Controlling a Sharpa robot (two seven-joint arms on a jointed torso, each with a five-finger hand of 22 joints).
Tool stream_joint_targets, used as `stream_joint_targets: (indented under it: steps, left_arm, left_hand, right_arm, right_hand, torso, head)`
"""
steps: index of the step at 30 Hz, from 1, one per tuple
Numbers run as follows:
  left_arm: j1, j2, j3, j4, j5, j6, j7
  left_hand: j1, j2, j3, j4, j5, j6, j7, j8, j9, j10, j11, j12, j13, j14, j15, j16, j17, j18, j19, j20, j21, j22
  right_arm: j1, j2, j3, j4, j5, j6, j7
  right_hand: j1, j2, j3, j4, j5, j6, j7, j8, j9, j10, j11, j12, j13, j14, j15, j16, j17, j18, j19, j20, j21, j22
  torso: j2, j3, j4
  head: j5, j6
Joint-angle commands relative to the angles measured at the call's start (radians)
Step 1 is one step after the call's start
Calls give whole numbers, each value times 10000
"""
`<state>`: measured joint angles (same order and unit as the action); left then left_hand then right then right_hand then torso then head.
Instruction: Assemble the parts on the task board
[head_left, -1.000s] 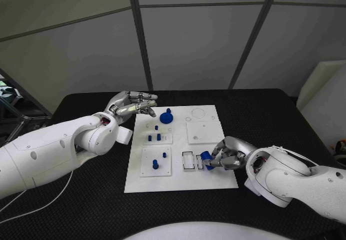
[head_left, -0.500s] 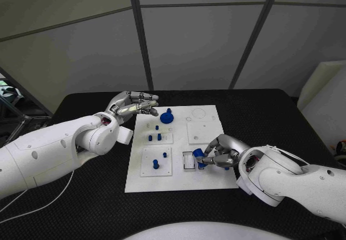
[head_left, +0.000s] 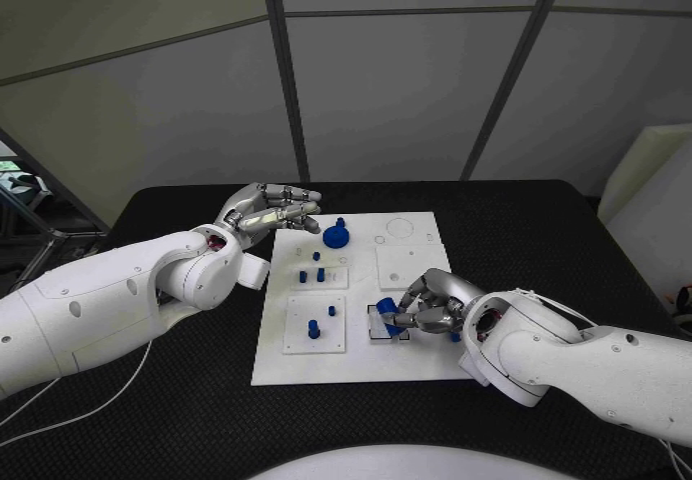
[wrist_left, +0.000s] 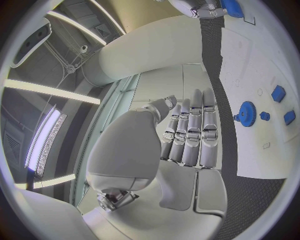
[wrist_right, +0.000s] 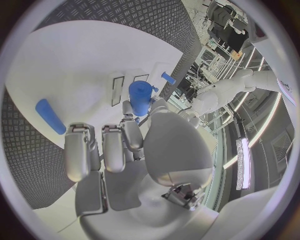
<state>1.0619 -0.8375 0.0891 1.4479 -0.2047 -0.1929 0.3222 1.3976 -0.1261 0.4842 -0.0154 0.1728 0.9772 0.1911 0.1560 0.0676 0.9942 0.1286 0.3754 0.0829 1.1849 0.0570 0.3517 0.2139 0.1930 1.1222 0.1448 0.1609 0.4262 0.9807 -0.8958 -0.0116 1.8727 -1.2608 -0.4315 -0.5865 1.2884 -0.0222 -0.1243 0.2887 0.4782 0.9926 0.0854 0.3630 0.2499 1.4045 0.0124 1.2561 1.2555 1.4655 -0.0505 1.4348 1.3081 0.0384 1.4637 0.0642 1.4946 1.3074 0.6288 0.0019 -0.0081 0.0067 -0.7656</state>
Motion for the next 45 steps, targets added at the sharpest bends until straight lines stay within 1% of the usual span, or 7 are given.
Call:
stream_joint_targets:
  steps: [1, 14, 22, 29, 34, 38, 45]
  left_arm:
    - [15, 20, 7, 7, 59, 124, 142]
    - [15, 43, 7, 10, 59, 143, 143]
    - [15, 52, 7, 3, 59, 143, 121]
    - [15, 47, 7, 8, 59, 150, 107]
    - [15, 44, 7, 4, 59, 149, 103]
    - [15, 42, 7, -3, 59, 147, 101]
    - [15, 51, 7, -13, 59, 155, 95]
  left_hand:
    - [-39, 71, -52, -20, -42, 32, 46, 49, 6, 46, 2, -62, -9, 73, -18, -32, 5, -106, 68, 25, -29, -17]
    - [-36, 76, -63, -24, -42, 35, 44, 54, 6, 61, -1, -65, -21, 107, -24, -62, 10, -106, 96, 19, -32, -42]
    - [-34, 81, -68, -25, -41, 36, 43, 56, 5, 67, -2, -67, -28, 123, -26, -79, 12, -106, 111, 16, -34, -57]
    - [-32, 81, -69, -27, -40, 36, 43, 57, 5, 68, -3, -68, -30, 126, -27, -84, 13, -106, 114, 15, -35, -61]
    - [-32, 81, -70, -28, -40, 35, 43, 57, 5, 67, -2, -69, -33, 129, -26, -90, 13, -107, 116, 14, -37, -65]
    - [-32, 81, -70, -28, -40, 35, 43, 57, 5, 67, -2, -69, -33, 129, -26, -90, 13, -107, 116, 14, -37, -65]
    - [-32, 82, -73, -28, -39, 34, 45, 57, 4, 68, -2, -72, -38, 134, -26, -103, 14, -108, 120, 13, -41, -75]
  right_arm:
    - [16, 119, 7, -125, 47, 332, -29]
    - [14, 412, 9, -420, -44, 471, -39]
    - [15, 477, 10, -509, -56, 539, -11]
    - [15, 517, 10, -546, -57, 535, 13]
    - [15, 537, 10, -541, -58, 439, 41]
    - [14, 532, 10, -479, -153, 336, 82]
    - [11, 393, 7, -279, -396, 339, 266]
  right_hand:
    - [-133, 21, -121, 11, -136, 80, -2, 64, 45, -42, -50, -93, -54, 580, -67, 21, 38, -125, 347, -62, 29, 1815]
    - [-230, 63, -249, 20, -302, 126, -31, 117, 114, -42, -73, -163, -69, 572, -86, 1, 14, -117, 324, -79, 6, 1795]
    - [-391, 58, -498, 20, -756, 74, -36, 140, 200, -111, -76, -381, -191, 554, -92, -54, -62, -100, 271, -90, -49, 1744]
    - [-1077, 25, -1020, 38, -2983, -40, -23, 186, 348, -206, -56, -703, -356, 526, -78, -158, -194, -74, 190, -82, -138, 1664]
    - [-1501, -99, -1096, 53, -3635, -89, -14, 216, 418, -255, -44, -859, -436, 523, -69, -191, -227, -63, 160, -70, -175, 1632]
    - [-1666, -142, -1074, 61, -3701, -100, -12, 231, 445, -259, -44, -892, -443, 523, -67, -199, -232, -62, 161, -67, -177, 1633]
    - [-1719, -9, -912, 36, -3242, -16, -57, 346, 551, -214, -79, -883, -383, 536, -91, -187, -192, -68, 182, -82, -161, 1658]
  torso:
    - [9, 9, -2]
    - [10, 9, 11]
    - [5, 12, 6]
    - [5, 7, 24]
    - [-1, 7, 28]
    - [2, 13, 25]
    - [7, 20, 20]
  head:
    - [2, 2]
    - [33, -45]
    - [38, -64]
    - [32, -74]
    - [51, -75]
    - [53, -77]
    - [55, -74]
